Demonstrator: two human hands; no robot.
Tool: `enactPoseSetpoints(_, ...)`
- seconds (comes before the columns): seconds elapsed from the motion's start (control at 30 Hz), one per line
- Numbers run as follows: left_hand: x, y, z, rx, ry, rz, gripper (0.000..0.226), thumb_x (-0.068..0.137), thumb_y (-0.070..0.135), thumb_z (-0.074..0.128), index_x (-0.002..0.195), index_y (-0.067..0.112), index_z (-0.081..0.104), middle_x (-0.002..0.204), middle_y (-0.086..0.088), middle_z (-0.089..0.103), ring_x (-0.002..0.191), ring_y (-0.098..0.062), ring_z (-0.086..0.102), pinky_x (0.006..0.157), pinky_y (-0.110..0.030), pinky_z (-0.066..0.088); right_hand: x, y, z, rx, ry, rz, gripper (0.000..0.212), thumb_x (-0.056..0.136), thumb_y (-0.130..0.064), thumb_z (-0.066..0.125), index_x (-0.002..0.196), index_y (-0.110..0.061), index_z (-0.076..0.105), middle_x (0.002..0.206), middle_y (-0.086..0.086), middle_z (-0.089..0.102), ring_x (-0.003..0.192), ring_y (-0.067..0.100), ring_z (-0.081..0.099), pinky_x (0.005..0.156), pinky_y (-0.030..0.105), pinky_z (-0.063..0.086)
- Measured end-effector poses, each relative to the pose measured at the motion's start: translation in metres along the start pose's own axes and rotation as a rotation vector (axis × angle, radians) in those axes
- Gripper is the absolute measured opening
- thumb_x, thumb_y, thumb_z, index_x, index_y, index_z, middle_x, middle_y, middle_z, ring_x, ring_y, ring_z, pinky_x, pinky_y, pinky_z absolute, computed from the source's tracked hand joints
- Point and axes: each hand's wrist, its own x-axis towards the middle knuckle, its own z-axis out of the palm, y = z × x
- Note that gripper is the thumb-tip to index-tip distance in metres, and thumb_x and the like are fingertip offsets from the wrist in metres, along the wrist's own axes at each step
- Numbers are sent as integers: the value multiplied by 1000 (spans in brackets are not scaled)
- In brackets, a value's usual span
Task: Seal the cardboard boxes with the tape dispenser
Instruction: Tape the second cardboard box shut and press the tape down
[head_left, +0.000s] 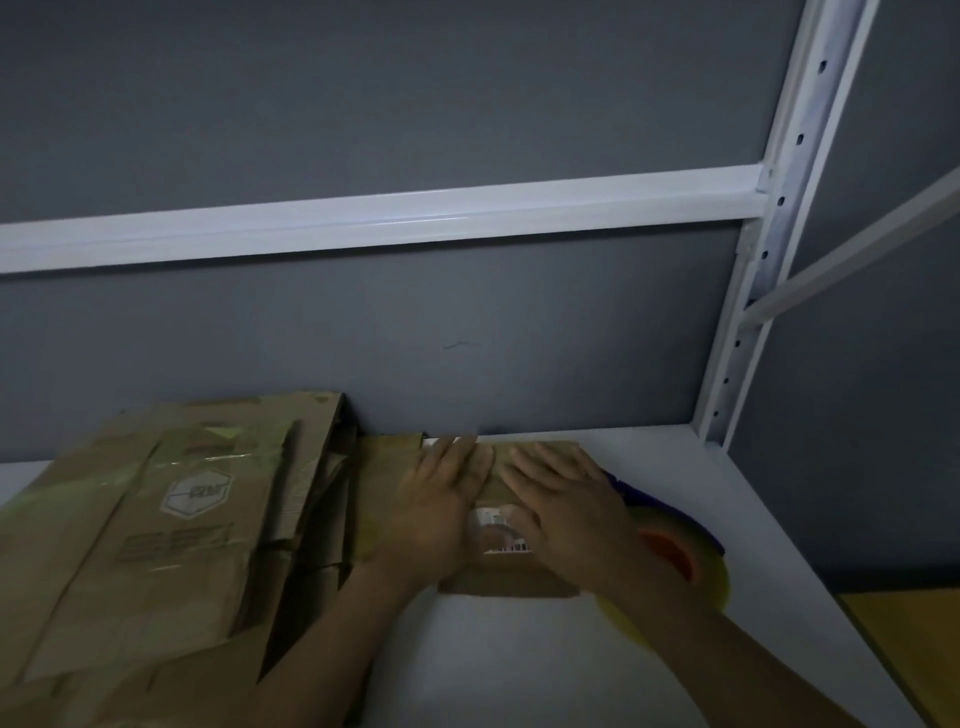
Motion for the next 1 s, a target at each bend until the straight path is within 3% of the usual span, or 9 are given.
enactPoseSetpoints(0.1, 4, -3, 5, -155, -129, -16, 115, 70, 91, 4, 152, 13, 23, 158, -1, 5, 145, -18, -3, 119, -36, 3, -2, 2, 2, -31, -21, 34, 67, 100, -48, 2, 129, -26, 59, 135, -6, 57, 127, 18, 51, 106, 42, 33)
enactPoseSetpoints(0.17, 4, -2, 5, -165, -138, -36, 111, 67, 89, 6, 154, 21, 12, 156, 5, -7, 142, -13, -14, 121, -33, 2, -1, 3, 2, -44, -16, 3, 68, 100, -48, 2, 130, -23, 58, 137, -4, 55, 128, 20, 50, 106, 44, 33)
enactPoseSetpoints(0.37, 5, 0, -2, -173, -191, -96, 106, 65, 82, 8, 154, 25, 4, 150, 11, -19, 139, -7, -19, 121, -29, 0, 0, 6, -7, 6, -5, 9, 76, 98, -52, -5, 132, -19, 56, 139, 1, 53, 130, 20, 48, 110, 36, 24)
enactPoseSetpoints(0.57, 4, 7, -5, -359, -175, -297, 112, 82, 61, 62, 153, 14, -9, 157, 4, -27, 149, -16, 0, 117, -26, 15, -6, 12, -8, 367, -48, 184, 54, 103, -40, 18, 152, -20, 15, 161, -7, -4, 147, 8, -2, 111, 18, 4)
enactPoseSetpoints(0.67, 9, 13, -6, -541, -159, -421, 122, 74, 48, 78, 154, 13, -8, 162, 1, -12, 148, -15, 9, 115, -26, 20, -4, 3, 0, 566, 6, 310, 58, 102, -38, 23, 154, -18, 4, 160, -8, -9, 142, 11, 24, 106, 17, 35)
enactPoseSetpoints(0.73, 8, 15, -1, -652, -69, -490, 125, 65, 40, 87, 155, 16, 4, 160, -1, 20, 143, -18, 28, 114, -30, 30, -6, -1, 1, 669, -6, 413, 61, 102, -39, 26, 153, -23, -4, 161, -5, -1, 114, 9, 53, 75, 16, 53)
enactPoseSetpoints(0.83, 1, 17, 9, -829, 55, -607, 132, 54, 33, 94, 155, 23, 10, 131, 6, 58, 118, -13, 56, 98, -30, 49, -14, -3, -4, 915, 5, 525, 64, 102, -39, 30, 152, -29, -9, 124, 11, 57, 74, 10, 62, 49, 15, 47)
enactPoseSetpoints(0.9, -1, 15, 13, -861, 47, -650, 133, 51, 36, 95, 155, 25, 12, 122, 9, 63, 110, -10, 61, 94, -29, 52, -17, -4, -8, 923, -7, 562, 67, 102, -42, 33, 152, -29, -10, 94, 6, 64, 70, 14, 64, 50, 20, 49)
enactPoseSetpoints(1.0, 1, 10, 14, -786, -10, -697, 111, 42, 57, 90, 138, 22, 46, 110, 12, 69, 99, -7, 66, 85, -27, 55, -12, -3, -14, 840, -79, 659, 68, 99, -49, 34, 153, -18, 6, 93, 0, 62, 72, 10, 62, 55, 21, 51)
